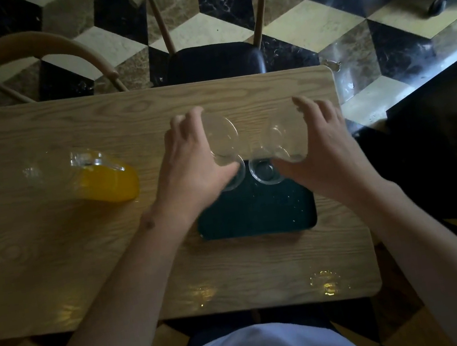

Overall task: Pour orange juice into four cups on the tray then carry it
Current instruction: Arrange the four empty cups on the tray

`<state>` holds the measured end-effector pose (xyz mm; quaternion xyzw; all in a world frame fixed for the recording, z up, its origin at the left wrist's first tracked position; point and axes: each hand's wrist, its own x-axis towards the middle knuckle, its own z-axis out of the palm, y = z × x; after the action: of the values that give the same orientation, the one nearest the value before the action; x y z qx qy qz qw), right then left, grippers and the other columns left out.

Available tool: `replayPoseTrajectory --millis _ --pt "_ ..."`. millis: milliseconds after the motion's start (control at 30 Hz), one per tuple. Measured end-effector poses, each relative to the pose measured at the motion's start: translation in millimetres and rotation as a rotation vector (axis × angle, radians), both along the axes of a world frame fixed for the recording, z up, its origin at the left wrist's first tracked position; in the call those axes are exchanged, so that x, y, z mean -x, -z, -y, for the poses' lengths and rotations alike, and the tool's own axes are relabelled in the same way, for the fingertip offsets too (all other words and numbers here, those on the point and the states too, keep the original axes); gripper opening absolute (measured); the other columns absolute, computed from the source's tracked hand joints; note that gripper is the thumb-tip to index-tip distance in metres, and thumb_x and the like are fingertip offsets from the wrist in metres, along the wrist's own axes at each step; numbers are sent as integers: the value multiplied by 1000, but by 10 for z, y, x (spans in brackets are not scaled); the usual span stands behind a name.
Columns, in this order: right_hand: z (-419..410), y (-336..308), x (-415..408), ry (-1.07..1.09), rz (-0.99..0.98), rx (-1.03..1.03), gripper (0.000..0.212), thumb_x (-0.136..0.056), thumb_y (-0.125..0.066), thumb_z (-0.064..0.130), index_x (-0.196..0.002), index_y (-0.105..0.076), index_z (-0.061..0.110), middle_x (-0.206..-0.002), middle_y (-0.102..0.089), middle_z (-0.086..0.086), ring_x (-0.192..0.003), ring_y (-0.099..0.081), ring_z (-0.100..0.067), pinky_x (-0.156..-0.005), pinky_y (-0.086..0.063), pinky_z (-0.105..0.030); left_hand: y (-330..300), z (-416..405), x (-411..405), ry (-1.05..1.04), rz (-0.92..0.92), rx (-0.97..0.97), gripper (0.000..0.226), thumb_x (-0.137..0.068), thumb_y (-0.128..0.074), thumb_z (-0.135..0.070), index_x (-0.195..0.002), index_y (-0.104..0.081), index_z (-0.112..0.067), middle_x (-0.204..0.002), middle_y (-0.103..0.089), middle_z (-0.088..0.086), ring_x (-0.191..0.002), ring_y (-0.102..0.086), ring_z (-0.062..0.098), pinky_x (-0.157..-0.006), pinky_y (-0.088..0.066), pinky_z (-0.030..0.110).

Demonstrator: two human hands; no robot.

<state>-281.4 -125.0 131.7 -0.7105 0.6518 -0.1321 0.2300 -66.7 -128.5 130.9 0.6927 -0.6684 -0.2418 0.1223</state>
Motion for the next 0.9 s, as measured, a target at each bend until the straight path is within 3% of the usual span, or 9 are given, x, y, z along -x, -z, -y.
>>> replayPoseTrajectory --millis 100,233,333,433,500,600,633,767,900 --pt "-371 -23 -45 -27 28 -21 100 -75 -79 40 -155 -23 17 -148 -35 -4 -137 -30 -21 -107 -26 -30 6 -417 112 3 -53 22 102 -69 -87 -35 -146 -23 -24 -144 -27 3 -134 -31 16 -104 -26 23" --pt "-759 159 1 62 159 5 101 -72 -84 34 -153 -25 15 -148 -35 -4 -137 -35 -20 -108 -29 -25 307 -907 186 -93 -145 171 99 -62 -91 -32 -141 -35 -16 -132 -25 -6 -124 -33 15 -98 -50 35" --pt "-1017 358 58 148 260 127 97 -70 -85 28 -149 -31 8 -144 -38 -9 -132 -42 -26 -105 -46 -40 593 -1212 193 -161 -217 249 93 -65 -90 -29 -140 -36 -16 -135 -27 1 -121 -32 10 -87 -58 41" --pt "-1216 588 87 173 270 161 96 -67 -89 21 -145 -36 4 -142 -37 -10 -127 -48 -32 -98 -51 -49 841 -1426 165 -157 -226 274 93 -67 -90 -25 -140 -33 -19 -134 -27 2 -122 -31 11 -88 -58 42" --pt "-1300 742 82 148 253 100 98 -67 -89 23 -146 -34 7 -143 -35 -7 -130 -45 -31 -100 -49 -49 959 -1494 148 -147 -220 246 95 -66 -91 -25 -140 -34 -18 -132 -29 4 -121 -29 7 -91 -54 34" --pt "-1362 924 50 114 196 -14 98 -70 -87 31 -149 -33 10 -146 -33 -4 -134 -41 -28 -103 -48 -48 1070 -1524 143 -79 -177 161 97 -65 -92 -26 -143 -34 -16 -131 -35 14 -114 -27 -1 -91 -38 9" --pt "-1368 969 36 107 175 -39 97 -71 -87 32 -149 -33 10 -147 -34 -4 -135 -39 -27 -104 -47 -46 1093 -1526 145 -61 -165 129 97 -67 -91 -27 -144 -33 -17 -132 -35 14 -112 -27 -1 -90 -37 8" --pt "-1347 1073 -25 88 92 -115 93 -75 -82 35 -150 -33 12 -146 -38 -4 -136 -34 -22 -107 -43 -39 1191 -1512 162 -52 -175 42 98 -71 -87 -28 -150 -30 -20 -137 -31 12 -119 -45 19 -100 -46 29" --pt "-1293 1108 -60 39 35 -127 93 -76 -79 37 -152 -31 12 -147 -38 -4 -135 -34 -22 -106 -43 -38 1263 -1462 193 -23 -153 18 99 -70 -86 -32 -151 -30 -20 -134 -32 10 -122 -46 27 -103 -49 39"
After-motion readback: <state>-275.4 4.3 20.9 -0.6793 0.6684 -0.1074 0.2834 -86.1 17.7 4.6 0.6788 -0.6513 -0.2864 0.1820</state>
